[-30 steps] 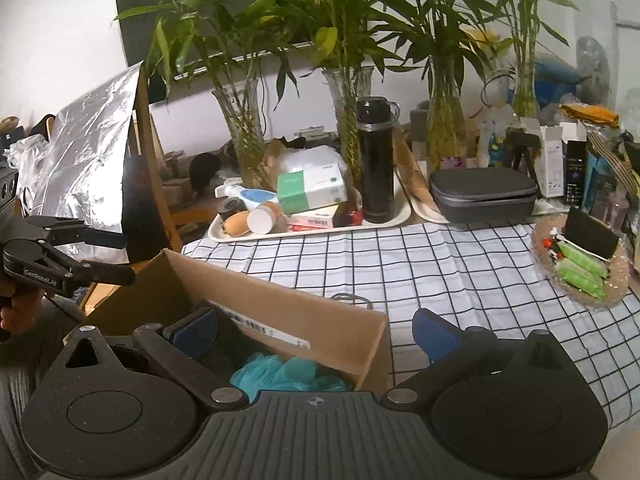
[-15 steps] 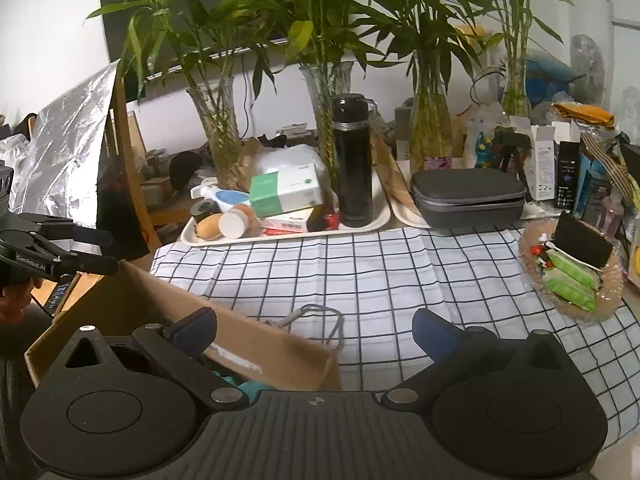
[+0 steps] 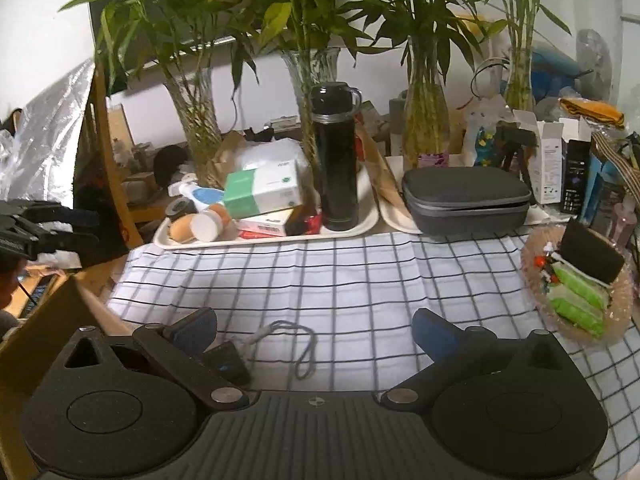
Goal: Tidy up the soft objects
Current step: 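Move the right tool to the white cable while the left tool approaches the black card packet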
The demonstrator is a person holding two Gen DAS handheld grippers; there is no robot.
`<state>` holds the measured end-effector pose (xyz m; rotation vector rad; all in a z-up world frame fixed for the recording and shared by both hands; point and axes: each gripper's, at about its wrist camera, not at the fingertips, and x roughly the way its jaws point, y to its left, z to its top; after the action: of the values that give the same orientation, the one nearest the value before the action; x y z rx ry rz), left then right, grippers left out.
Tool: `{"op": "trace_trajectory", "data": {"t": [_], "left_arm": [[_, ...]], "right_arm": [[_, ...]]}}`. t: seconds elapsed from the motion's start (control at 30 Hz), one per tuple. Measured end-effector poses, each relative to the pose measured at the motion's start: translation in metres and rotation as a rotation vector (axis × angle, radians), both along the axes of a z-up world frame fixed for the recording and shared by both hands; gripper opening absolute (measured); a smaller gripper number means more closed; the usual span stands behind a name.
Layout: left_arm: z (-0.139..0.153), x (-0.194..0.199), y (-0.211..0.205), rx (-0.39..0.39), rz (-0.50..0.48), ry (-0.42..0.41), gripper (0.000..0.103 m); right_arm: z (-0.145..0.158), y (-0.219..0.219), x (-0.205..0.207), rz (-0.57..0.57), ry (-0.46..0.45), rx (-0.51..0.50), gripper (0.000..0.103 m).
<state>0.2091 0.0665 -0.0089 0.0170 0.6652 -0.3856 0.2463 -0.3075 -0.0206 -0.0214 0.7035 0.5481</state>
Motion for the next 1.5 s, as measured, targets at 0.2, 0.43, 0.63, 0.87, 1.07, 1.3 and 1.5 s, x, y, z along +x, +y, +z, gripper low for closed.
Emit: {"op": "trace_trajectory", "data": {"t": [0.2, 0.43, 0.63, 0.87, 1.07, 1.3, 1.5], "left_arm": [[-0.012, 0.022, 0.005, -0.028, 0.003, 0.026, 0.085], [-0.036, 0.048, 0.010, -0.079, 0.005, 0.070, 0.085], [-0.053, 0.065, 0.010, -0.063, -0.008, 0.087, 0.085], [-0.074, 0.080, 0.003, -0.056, -0.047, 0.129, 0.083], [-0.081, 0.079, -0.002, -0.047, -0.100, 0.150, 0.080], [-0.086, 0.081, -0.002, -0.061, -0.117, 0.181, 0.079], [-0.090, 0.084, -0.003, -0.086, -0.132, 0.209, 0.079]], "right_arm": [[-0.016, -0.002, 0.022, 0.002, 0.017, 0.008, 0.103], [-0.041, -0.001, 0.047, 0.032, 0.045, 0.043, 0.103], [-0.064, 0.005, 0.070, 0.065, 0.057, 0.032, 0.102], [-0.089, 0.026, 0.082, 0.153, 0.061, -0.029, 0.092], [-0.111, 0.042, 0.094, 0.258, 0.093, -0.035, 0.082], [-0.132, 0.048, 0.114, 0.308, 0.139, -0.021, 0.065], [-0.143, 0.065, 0.113, 0.392, 0.102, -0.093, 0.058]]}}
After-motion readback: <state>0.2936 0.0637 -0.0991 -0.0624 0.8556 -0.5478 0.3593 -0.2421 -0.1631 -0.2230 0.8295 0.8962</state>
